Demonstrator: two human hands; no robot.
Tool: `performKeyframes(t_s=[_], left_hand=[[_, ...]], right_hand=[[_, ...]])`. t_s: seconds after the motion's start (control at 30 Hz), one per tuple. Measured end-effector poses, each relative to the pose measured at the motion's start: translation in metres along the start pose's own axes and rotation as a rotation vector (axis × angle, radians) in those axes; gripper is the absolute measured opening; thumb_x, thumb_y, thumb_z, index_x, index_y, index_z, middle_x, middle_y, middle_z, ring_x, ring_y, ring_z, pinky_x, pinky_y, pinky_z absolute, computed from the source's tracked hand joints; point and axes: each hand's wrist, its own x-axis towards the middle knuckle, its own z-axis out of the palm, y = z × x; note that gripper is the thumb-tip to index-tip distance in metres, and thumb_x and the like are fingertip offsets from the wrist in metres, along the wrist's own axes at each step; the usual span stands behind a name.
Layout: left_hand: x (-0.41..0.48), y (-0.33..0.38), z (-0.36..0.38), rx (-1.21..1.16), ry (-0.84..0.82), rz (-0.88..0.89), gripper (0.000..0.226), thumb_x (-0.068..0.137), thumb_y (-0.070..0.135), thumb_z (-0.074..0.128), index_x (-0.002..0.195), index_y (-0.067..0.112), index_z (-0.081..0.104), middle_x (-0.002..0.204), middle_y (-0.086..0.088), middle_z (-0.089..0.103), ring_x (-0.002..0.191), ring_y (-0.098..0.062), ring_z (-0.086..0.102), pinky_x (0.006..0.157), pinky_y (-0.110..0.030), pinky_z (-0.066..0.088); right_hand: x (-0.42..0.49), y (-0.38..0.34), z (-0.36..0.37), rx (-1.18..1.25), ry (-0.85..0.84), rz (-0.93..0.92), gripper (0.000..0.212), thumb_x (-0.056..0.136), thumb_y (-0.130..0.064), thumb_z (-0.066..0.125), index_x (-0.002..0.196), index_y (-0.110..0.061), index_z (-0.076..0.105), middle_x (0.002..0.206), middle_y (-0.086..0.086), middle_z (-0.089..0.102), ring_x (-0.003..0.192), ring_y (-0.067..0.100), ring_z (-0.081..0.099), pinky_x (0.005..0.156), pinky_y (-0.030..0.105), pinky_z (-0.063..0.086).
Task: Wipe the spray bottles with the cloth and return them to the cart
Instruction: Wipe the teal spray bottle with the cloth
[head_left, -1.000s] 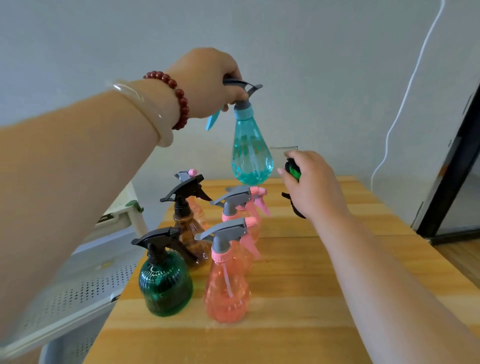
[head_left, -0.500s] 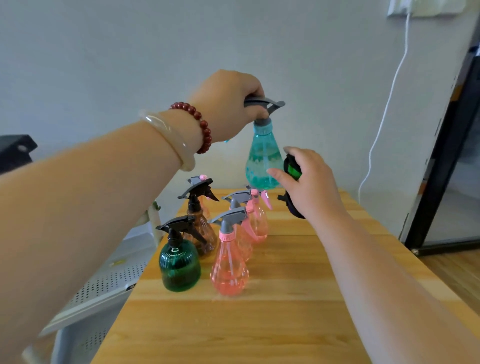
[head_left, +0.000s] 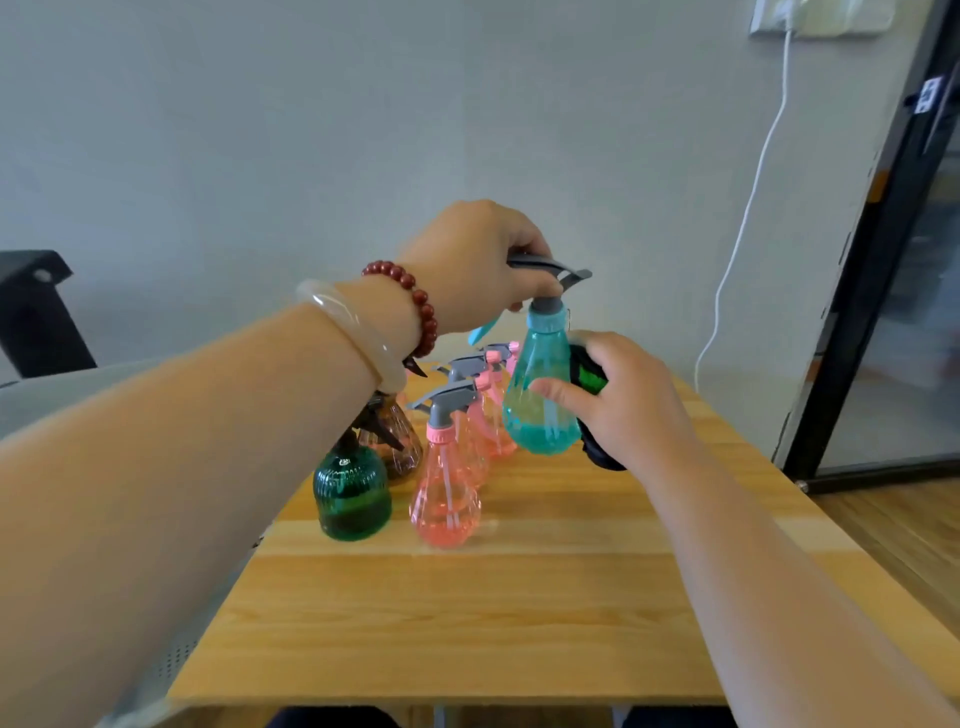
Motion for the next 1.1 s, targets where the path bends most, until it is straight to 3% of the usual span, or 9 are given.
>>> performKeyframes(t_s=[0.1, 0.3, 0.4, 0.53, 0.63, 0.7, 0.83, 0.97, 1.1], left_hand=[[-0.018, 0.0, 0.019, -0.112, 0.028, -0.08, 0.012, 0.085, 0.033, 0.073, 0.089, 0.021, 0.073, 0.073, 0.01, 0.069, 0.068, -0.008, 0.065, 0.062, -0.018, 0.053], [-0.047, -0.008, 0.055, -0.225, 0.104, -0.222, 0.016, 0.084, 0.035, 0.076, 0.091, 0.022, 0.071, 0.075, 0.007, 0.07, 0.071, -0.015, 0.07, 0.062, -0.026, 0.058], [-0.057, -0.014, 0.069, -0.23, 0.095, -0.261, 0.02, 0.083, 0.037, 0.077, 0.092, 0.02, 0.072, 0.076, 0.009, 0.068, 0.069, -0.011, 0.067, 0.06, -0.022, 0.055], [-0.069, -0.018, 0.083, -0.249, 0.083, -0.279, 0.014, 0.082, 0.033, 0.078, 0.086, 0.021, 0.071, 0.077, 0.011, 0.066, 0.072, -0.014, 0.067, 0.07, -0.032, 0.057], [-0.078, -0.022, 0.093, -0.246, 0.09, -0.309, 0.013, 0.083, 0.035, 0.077, 0.085, 0.025, 0.068, 0.081, 0.011, 0.067, 0.07, -0.013, 0.066, 0.065, -0.029, 0.056], [-0.084, -0.025, 0.101, -0.231, 0.112, -0.326, 0.015, 0.084, 0.037, 0.075, 0.09, 0.025, 0.067, 0.083, 0.013, 0.064, 0.069, -0.006, 0.06, 0.06, -0.017, 0.05], [-0.093, -0.027, 0.114, -0.304, 0.144, -0.368, 0.013, 0.091, 0.032, 0.067, 0.102, 0.029, 0.06, 0.086, 0.02, 0.058, 0.061, 0.003, 0.052, 0.05, -0.007, 0.041], [-0.097, -0.028, 0.117, -0.34, 0.186, -0.398, 0.029, 0.093, 0.03, 0.064, 0.119, 0.032, 0.052, 0.091, 0.015, 0.06, 0.052, 0.007, 0.054, 0.046, -0.005, 0.037], [-0.104, -0.025, 0.131, -0.48, 0.334, -0.457, 0.034, 0.087, 0.033, 0.072, 0.117, 0.03, 0.056, 0.086, 0.014, 0.063, 0.055, 0.011, 0.054, 0.05, -0.006, 0.04]], right_hand=[[-0.018, 0.006, 0.003, -0.02, -0.051, 0.005, 0.042, 0.08, -0.051, 0.072, 0.112, -0.025, 0.068, 0.093, -0.009, 0.063, 0.089, 0.013, 0.057, 0.074, 0.029, 0.046], [-0.042, 0.018, 0.018, -0.041, -0.173, 0.017, 0.043, 0.082, -0.051, 0.069, 0.117, -0.027, 0.066, 0.097, -0.009, 0.062, 0.091, 0.011, 0.053, 0.077, 0.027, 0.04], [-0.047, 0.024, 0.023, 0.011, -0.203, 0.024, 0.042, 0.083, -0.045, 0.072, 0.12, -0.026, 0.066, 0.1, -0.008, 0.062, 0.095, 0.01, 0.051, 0.076, 0.021, 0.035], [-0.05, 0.033, 0.023, 0.081, -0.205, 0.038, 0.043, 0.081, -0.036, 0.077, 0.121, -0.022, 0.067, 0.103, -0.015, 0.06, 0.1, 0.004, 0.052, 0.081, 0.001, 0.033], [-0.054, 0.04, 0.025, 0.21, -0.121, 0.098, 0.039, 0.083, -0.039, 0.072, 0.12, -0.025, 0.067, 0.106, -0.019, 0.064, 0.096, -0.008, 0.055, 0.082, 0.0, 0.035], [-0.056, 0.043, 0.028, 0.307, -0.007, 0.137, 0.031, 0.089, -0.034, 0.068, 0.119, -0.025, 0.065, 0.103, -0.025, 0.063, 0.094, -0.016, 0.056, 0.081, 0.001, 0.038], [-0.056, 0.046, 0.042, 0.402, 0.169, 0.151, 0.021, 0.093, -0.013, 0.063, 0.111, -0.025, 0.06, 0.105, -0.013, 0.067, 0.099, 0.009, 0.065, 0.085, 0.022, 0.05], [-0.049, 0.041, 0.053, 0.33, 0.325, 0.048, 0.022, 0.087, -0.008, 0.059, 0.101, -0.024, 0.061, 0.097, -0.007, 0.06, 0.096, 0.003, 0.056, 0.079, 0.008, 0.04], [-0.055, 0.039, 0.067, 0.361, 0.437, 0.007, 0.02, 0.087, -0.011, 0.056, 0.105, -0.014, 0.065, 0.101, -0.005, 0.06, 0.099, -0.004, 0.054, 0.085, 0.007, 0.039]])
